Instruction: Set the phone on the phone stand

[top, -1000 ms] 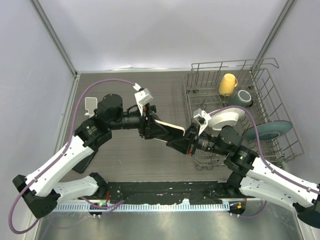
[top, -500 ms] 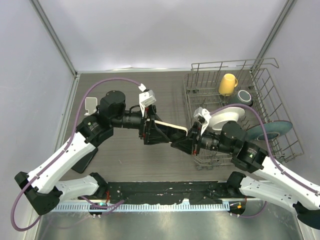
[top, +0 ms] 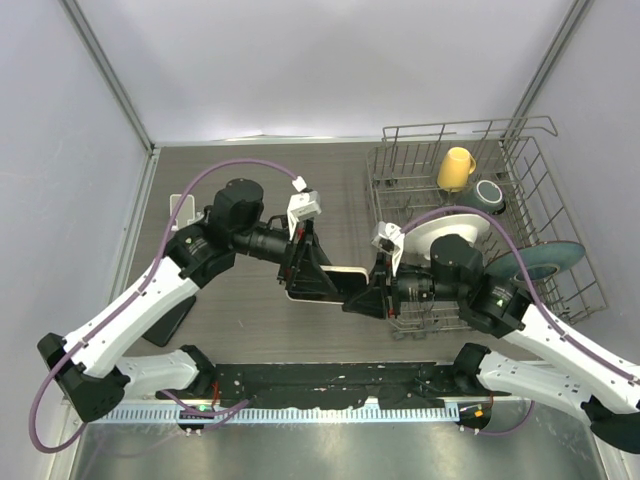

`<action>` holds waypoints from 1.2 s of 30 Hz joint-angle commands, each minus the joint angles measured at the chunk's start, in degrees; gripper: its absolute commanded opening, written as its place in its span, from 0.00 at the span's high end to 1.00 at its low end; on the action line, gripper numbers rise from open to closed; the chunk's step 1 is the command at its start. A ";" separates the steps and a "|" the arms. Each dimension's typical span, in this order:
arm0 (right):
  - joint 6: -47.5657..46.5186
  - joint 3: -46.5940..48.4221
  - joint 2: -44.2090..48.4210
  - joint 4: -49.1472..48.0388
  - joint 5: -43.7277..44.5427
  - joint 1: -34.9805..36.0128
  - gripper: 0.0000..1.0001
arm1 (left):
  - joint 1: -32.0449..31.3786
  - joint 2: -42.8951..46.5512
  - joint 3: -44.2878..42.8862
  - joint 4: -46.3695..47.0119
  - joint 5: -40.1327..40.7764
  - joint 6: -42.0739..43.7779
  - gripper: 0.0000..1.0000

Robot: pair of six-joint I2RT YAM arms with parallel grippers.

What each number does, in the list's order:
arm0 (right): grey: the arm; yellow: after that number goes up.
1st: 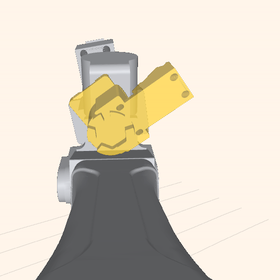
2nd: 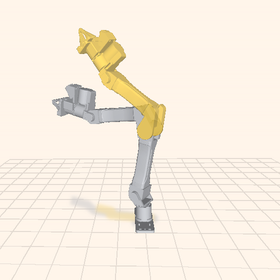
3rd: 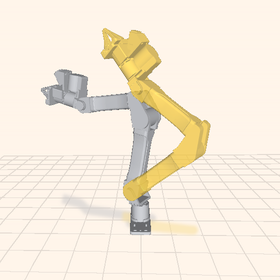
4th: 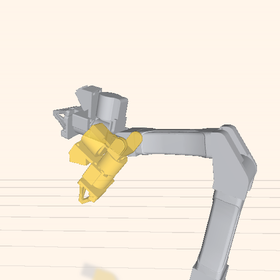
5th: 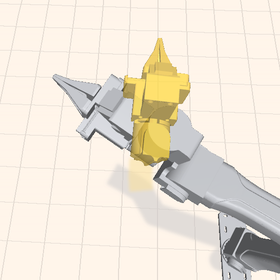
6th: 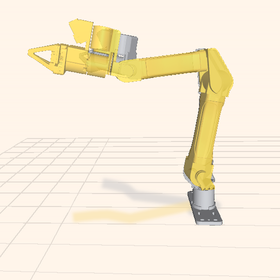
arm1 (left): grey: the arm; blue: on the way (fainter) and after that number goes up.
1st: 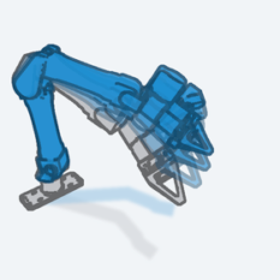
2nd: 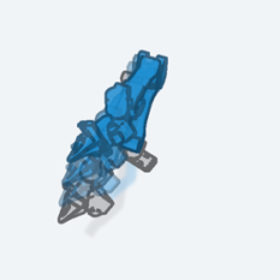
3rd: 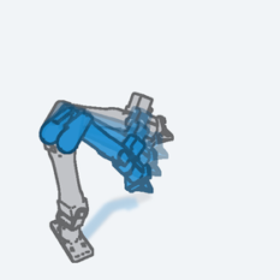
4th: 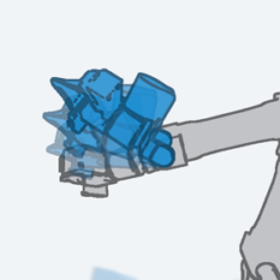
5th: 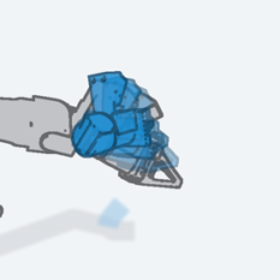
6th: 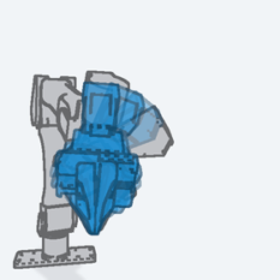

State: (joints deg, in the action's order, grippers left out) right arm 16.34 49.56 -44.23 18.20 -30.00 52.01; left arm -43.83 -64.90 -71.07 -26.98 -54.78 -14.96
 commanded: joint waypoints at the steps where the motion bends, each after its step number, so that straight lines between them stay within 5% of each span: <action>1: -2.18 5.62 -1.91 -2.21 -5.33 -0.24 1.00 | -1.08 -1.98 -2.41 -1.05 -6.12 0.28 0.59; 8: -4.47 8.09 -3.58 0.52 -6.65 -0.15 1.00 | -2.92 -1.80 -2.14 -2.46 -7.27 2.30 0.72; 11: -3.60 8.45 -4.90 0.52 -8.66 -0.24 1.00 | -3.97 -2.07 -2.93 -5.00 -3.33 4.84 0.99; 17: -1.75 8.71 -5.78 -0.35 -9.20 -0.24 1.00 | -5.56 1.44 -0.66 -1.86 17.93 1.35 1.00; 21: 0.01 7.13 -4.47 -2.99 -9.63 -0.15 1.00 | -5.47 3.73 -0.03 0.53 12.54 1.25 1.00; 23: 0.27 7.04 -4.55 -3.34 -9.99 -0.24 1.00 | -5.47 1.90 -2.40 -1.75 8.31 2.13 0.88; 28: -0.07 7.83 -5.08 -2.12 -11.83 -0.15 1.00 | -3.81 -5.13 -7.32 -6.94 -1.61 0.20 0.07; 33: -1.05 7.74 -4.38 -0.09 -11.93 -0.24 1.00 | -2.31 -3.30 -5.58 -3.52 -7.26 -0.95 0.09; 36: -1.48 7.83 -3.76 0.96 -12.19 -0.15 1.00 | -2.31 -2.42 -5.13 -4.99 -9.55 1.15 0.26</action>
State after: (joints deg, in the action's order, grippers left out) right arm 15.79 54.81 -49.93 23.07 -39.77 51.62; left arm -46.33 -70.30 -76.07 -33.50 -57.28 -15.14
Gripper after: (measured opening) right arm 0.216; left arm 0.804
